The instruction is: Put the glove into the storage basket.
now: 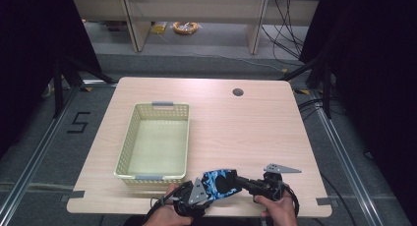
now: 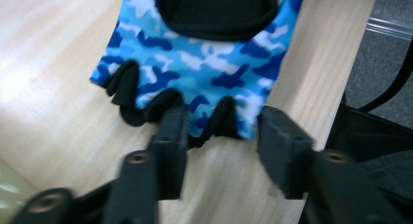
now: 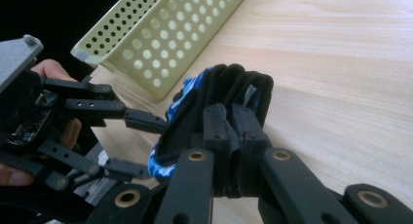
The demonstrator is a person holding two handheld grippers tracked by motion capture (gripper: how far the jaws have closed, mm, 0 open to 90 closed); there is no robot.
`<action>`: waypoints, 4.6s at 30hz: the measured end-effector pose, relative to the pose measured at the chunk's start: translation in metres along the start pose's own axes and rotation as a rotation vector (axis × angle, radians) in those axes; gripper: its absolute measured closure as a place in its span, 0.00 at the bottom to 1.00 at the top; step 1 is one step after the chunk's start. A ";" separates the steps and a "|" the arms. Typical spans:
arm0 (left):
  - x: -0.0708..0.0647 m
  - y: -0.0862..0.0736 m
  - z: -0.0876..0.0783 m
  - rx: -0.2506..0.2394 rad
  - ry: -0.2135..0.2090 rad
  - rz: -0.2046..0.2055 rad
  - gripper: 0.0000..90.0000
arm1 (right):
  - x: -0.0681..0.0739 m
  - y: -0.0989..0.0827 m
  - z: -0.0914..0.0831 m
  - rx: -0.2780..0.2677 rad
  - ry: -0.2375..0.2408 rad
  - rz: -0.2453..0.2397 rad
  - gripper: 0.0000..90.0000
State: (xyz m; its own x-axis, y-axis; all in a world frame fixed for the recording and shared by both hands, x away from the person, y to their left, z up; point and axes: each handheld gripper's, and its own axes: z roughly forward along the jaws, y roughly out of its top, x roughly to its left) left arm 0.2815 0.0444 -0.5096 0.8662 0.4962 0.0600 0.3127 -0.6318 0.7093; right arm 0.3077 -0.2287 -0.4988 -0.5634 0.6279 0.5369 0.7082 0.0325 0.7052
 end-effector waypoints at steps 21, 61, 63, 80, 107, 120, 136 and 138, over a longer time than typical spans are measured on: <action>-0.009 0.008 0.008 -0.016 0.027 0.073 0.90 | 0.000 -0.001 -0.005 -0.016 0.020 0.011 0.96; 0.078 0.014 -0.135 -0.067 0.234 0.040 0.90 | 0.096 0.112 0.060 -0.024 0.146 -0.221 0.96; 0.081 0.010 -0.136 -0.059 0.242 0.031 0.90 | 0.099 0.112 0.065 -0.004 0.143 -0.203 0.96; 0.121 -0.031 -0.133 0.051 0.251 -0.074 0.90 | 0.102 0.114 0.145 0.099 0.144 -0.152 0.96; 0.139 -0.042 -0.152 0.169 0.197 -0.051 0.62 | 0.100 0.092 0.187 0.211 0.021 -0.161 0.96; 0.133 -0.031 -0.166 0.067 0.203 -0.070 0.57 | 0.100 0.092 0.184 0.218 -0.003 -0.155 0.96; 0.119 -0.024 -0.163 0.038 0.191 -0.066 0.48 | 0.110 0.089 0.178 0.270 -0.025 -0.211 0.92; 0.116 -0.023 -0.161 0.034 0.188 -0.070 0.47 | 0.110 0.089 0.178 0.272 -0.036 -0.228 0.90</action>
State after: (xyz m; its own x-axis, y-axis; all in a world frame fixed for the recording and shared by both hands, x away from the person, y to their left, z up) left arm 0.3119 0.2128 -0.4060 0.7549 0.6398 0.1440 0.3848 -0.6100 0.6927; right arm 0.3845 -0.0187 -0.4593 -0.7084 0.6072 0.3598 0.6559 0.3782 0.6533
